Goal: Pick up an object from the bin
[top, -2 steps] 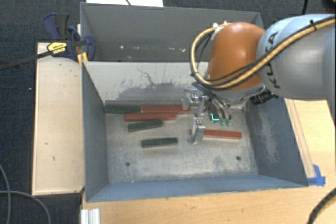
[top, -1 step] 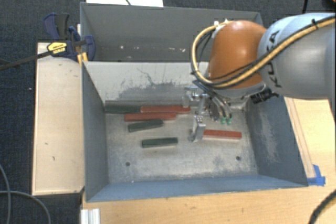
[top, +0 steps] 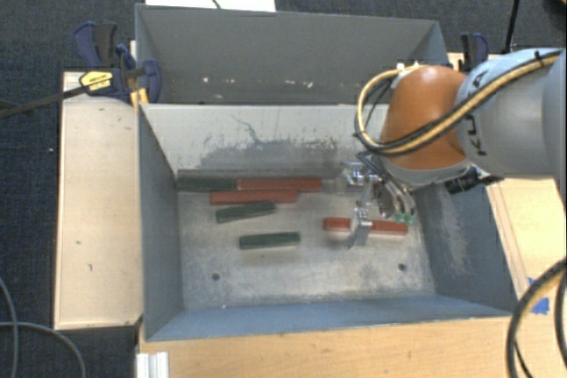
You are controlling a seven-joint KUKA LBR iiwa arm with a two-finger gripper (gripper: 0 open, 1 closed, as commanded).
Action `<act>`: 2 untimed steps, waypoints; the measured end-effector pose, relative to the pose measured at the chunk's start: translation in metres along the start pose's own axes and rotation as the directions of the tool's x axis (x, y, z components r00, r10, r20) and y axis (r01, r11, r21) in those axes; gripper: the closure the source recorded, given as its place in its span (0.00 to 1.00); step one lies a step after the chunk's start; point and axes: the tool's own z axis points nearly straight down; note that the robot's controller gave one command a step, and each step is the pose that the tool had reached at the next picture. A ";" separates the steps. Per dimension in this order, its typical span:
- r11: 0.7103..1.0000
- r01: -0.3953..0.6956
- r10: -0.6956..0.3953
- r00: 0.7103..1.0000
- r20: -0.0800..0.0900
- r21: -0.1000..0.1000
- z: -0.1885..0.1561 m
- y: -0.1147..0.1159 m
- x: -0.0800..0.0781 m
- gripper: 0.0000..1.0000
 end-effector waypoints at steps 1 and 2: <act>0.999 0.037 -0.037 0.999 -0.011 0.001 -0.003 -0.024 -0.001 0.00; 0.999 0.041 -0.041 0.999 -0.001 0.001 -0.038 -0.025 -0.003 0.00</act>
Offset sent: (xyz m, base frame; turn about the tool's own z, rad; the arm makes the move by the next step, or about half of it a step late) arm -0.0060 -0.0280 0.0102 -0.0042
